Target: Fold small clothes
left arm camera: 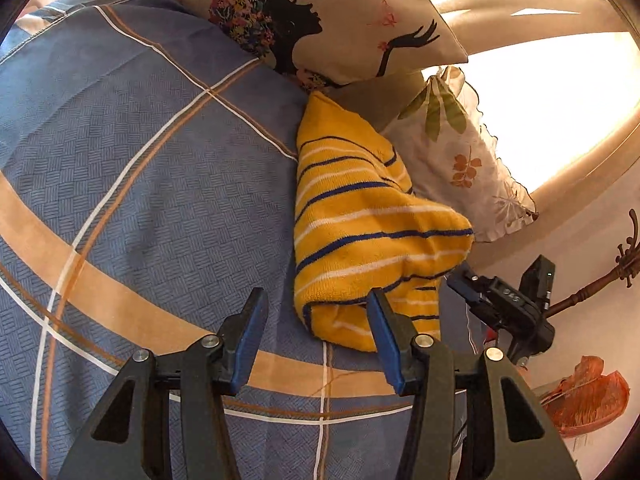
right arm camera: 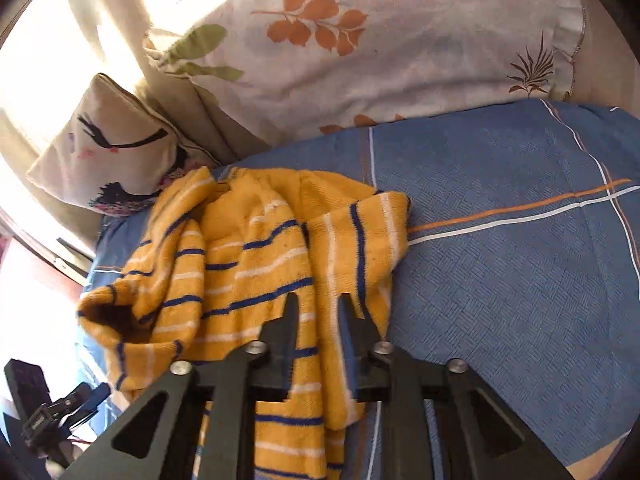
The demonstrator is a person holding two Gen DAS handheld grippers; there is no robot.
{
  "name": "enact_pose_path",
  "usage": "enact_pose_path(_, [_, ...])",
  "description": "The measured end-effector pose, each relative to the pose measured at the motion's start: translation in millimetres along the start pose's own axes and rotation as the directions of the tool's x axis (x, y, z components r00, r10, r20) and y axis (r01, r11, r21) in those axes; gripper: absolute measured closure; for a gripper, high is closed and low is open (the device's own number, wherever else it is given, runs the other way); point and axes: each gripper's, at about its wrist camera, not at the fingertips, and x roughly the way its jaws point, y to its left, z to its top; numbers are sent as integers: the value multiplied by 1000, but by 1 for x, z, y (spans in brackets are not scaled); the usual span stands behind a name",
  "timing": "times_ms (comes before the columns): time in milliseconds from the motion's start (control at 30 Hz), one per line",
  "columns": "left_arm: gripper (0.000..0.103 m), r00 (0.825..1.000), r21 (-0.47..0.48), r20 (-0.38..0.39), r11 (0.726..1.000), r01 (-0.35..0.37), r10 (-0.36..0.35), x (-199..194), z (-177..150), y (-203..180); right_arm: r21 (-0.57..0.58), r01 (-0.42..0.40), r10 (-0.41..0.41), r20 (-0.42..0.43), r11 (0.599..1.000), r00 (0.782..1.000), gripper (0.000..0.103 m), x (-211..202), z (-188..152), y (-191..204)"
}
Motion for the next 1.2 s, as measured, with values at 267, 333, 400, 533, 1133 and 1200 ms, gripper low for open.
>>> enact_pose_path(267, [32, 999, 217, 21, 976, -34, 30, 1, -10, -58, -51, -254, 252, -31, 966, 967, 15, 18, 7, 65])
enact_pose_path(333, [23, 995, 378, 63, 921, -97, 79, 9, -17, -87, -47, -258, 255, -66, 965, 965, 15, 44, 8, 80])
enact_pose_path(400, [23, 978, 512, 136, 834, -207, 159, 24, -25, -109, -48, -260, 254, -104, 964, 962, 15, 62, 18, 87])
enact_pose_path(533, [23, 934, 622, 247, 697, -357, 259, 63, -26, -129, -72, -255, 241, -168, 964, 956, 15, 96, 33, 102])
enact_pose_path(1133, [95, 989, 627, -102, 779, -17, 103, 99, -51, -177, -24, -310, 310, 6, 950, 951, 84, 21, 27, 34])
enact_pose_path(1200, [95, 973, 613, -174, 790, -15, 154, 120, -62, -170, 19, -197, 197, -4, 980, 980, 75, 24, 18, 4])
